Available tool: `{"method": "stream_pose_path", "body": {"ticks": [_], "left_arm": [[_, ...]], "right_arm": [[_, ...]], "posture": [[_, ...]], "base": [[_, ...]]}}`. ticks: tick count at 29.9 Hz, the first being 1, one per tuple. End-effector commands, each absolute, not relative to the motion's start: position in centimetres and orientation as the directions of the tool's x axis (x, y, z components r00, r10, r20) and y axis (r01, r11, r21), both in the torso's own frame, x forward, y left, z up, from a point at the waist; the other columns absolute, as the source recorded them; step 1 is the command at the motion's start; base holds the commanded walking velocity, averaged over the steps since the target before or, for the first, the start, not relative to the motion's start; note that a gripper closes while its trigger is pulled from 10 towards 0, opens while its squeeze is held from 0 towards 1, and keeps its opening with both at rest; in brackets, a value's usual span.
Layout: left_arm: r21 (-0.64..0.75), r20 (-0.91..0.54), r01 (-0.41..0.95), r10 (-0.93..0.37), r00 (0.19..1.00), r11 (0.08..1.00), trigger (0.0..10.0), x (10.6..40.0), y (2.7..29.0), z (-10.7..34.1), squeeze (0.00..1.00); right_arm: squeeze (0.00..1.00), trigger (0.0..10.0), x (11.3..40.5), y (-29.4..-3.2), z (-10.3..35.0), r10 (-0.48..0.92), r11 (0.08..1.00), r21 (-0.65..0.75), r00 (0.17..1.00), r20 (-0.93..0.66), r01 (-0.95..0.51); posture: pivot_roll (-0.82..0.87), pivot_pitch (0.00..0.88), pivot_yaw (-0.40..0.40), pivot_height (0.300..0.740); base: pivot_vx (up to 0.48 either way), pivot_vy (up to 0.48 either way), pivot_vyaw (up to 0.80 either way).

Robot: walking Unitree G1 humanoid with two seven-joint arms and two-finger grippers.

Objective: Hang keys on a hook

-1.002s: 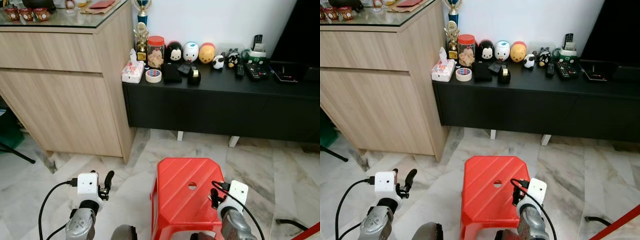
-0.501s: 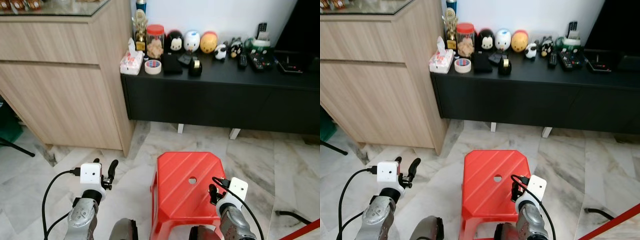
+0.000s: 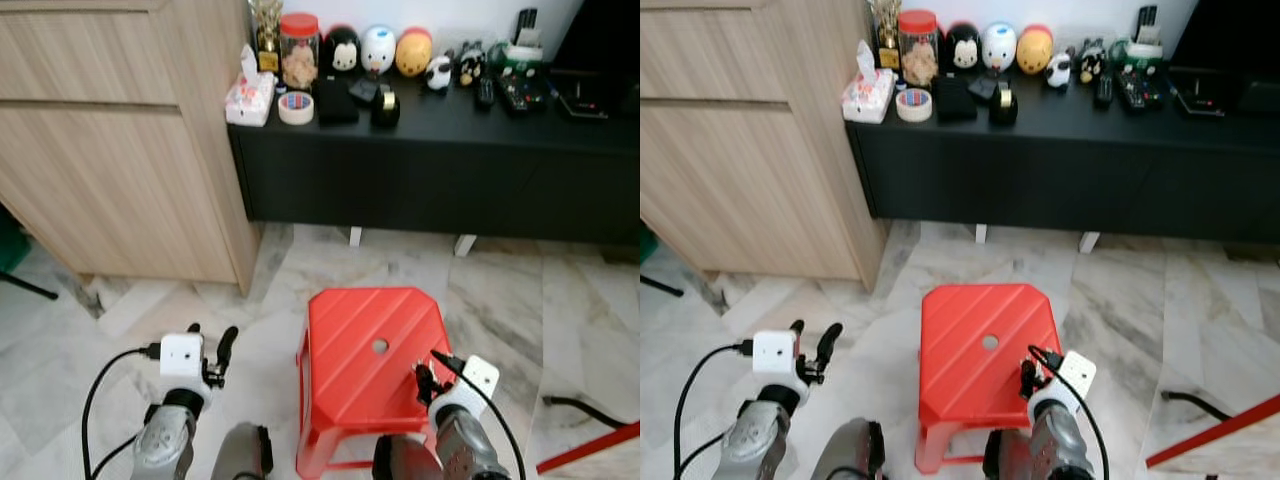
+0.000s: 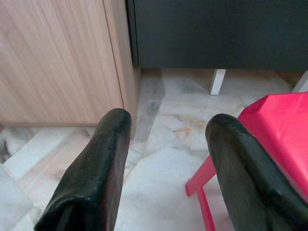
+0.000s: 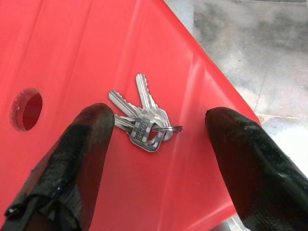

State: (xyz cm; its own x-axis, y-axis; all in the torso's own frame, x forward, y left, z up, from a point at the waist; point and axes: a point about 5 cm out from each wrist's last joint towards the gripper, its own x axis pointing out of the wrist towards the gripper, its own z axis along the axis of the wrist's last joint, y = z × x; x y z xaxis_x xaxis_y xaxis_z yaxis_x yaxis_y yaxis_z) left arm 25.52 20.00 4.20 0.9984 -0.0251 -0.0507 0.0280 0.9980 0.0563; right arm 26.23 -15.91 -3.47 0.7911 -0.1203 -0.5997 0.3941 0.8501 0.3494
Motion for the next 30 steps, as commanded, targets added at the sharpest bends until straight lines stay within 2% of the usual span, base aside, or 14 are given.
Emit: {"method": "stream_pose_path", "body": {"ticks": [1, 16, 17, 18, 19, 20, 21, 22, 30], "left_arm": [[0.056, -0.079, 0.03, -0.025, 0.997, 0.998, 10.0, 25.1, 20.08, 3.84, 0.0], [0.048, -0.089, 0.03, -0.026, 0.996, 0.998, 10.0, 25.09, 20.04, 3.9, 0.0], [0.026, -0.084, 0.017, -0.015, 0.996, 1.0, 10.0, 25.21, 20.03, 4.03, 0.0], [0.026, -0.084, 0.017, -0.015, 0.996, 1.0, 10.0, 25.21, 20.03, 4.03, 0.0], [0.025, -0.082, 0.017, -0.015, 0.996, 1.0, 10.0, 25.31, 20.0, 4.12, 0.0], [0.026, -0.082, 0.019, -0.017, 0.996, 0.999, 10.0, 25.32, 19.98, 4.13, 0.0], [0.026, -0.082, 0.019, -0.017, 0.996, 0.999, 10.0, 25.32, 19.98, 4.13, 0.0], [0.031, -0.085, 0.026, -0.024, 0.996, 0.999, 10.0, 25.34, 19.92, 4.09, 0.0], [0.05, -0.101, 0.049, -0.043, 0.994, 0.998, 10.0, 25.2, 19.79, 3.76, 0.0]], "right_arm": [[0.0, 10.0, 25.91, -15.76, -3.8, -0.112, 0.844, 0.353, 0.778, -0.619, 0.403], [0.0, 10.0, 25.52, -16.25, -4.24, -0.113, 0.864, 0.301, 0.738, -0.665, 0.403], [0.0, 8.5, 25.42, -16.31, -4.34, -0.115, 0.869, 0.287, 0.729, -0.674, 0.402], [0.0, 8.5, 25.42, -16.31, -4.34, -0.115, 0.869, 0.287, 0.729, -0.674, 0.402], [0.0, 4.2, 25.36, -16.34, -4.39, -0.118, 0.869, 0.282, 0.725, -0.679, 0.406], [0.0, 3.6, 25.33, -16.36, -4.41, -0.122, 0.87, 0.278, 0.723, -0.68, 0.408], [0.0, 3.6, 25.33, -16.36, -4.41, -0.122, 0.87, 0.278, 0.723, -0.68, 0.408], [0.0, 0.0, 25.28, -16.36, -4.45, -0.127, 0.87, 0.271, 0.719, -0.683, 0.411], [0.0, 0.0, 25.2, -16.31, -4.51, -0.135, 0.867, 0.268, 0.714, -0.687, 0.421]], "posture": [[0.09, 0.178, -0.05, 0.631], [0.1, 0.179, -0.047, 0.631], [0.1, 0.181, -0.047, 0.631], [0.1, 0.181, -0.047, 0.631], [0.1, 0.182, -0.046, 0.631], [0.1, 0.182, -0.046, 0.631], [0.1, 0.182, -0.046, 0.631], [0.1, 0.18, -0.043, 0.631], [0.11, 0.165, -0.036, 0.631]], "base": [[0.0, 0.0, 0.0], [0.0, 0.0, 0.0], [0.0, 0.0, 0.0], [0.0, 0.0, 0.0], [0.0, 0.0, 0.0], [0.0, 0.0, 0.0], [0.0, 0.0, 0.0], [0.0, 0.0, 0.0], [0.0, 0.0, 0.0]]}}
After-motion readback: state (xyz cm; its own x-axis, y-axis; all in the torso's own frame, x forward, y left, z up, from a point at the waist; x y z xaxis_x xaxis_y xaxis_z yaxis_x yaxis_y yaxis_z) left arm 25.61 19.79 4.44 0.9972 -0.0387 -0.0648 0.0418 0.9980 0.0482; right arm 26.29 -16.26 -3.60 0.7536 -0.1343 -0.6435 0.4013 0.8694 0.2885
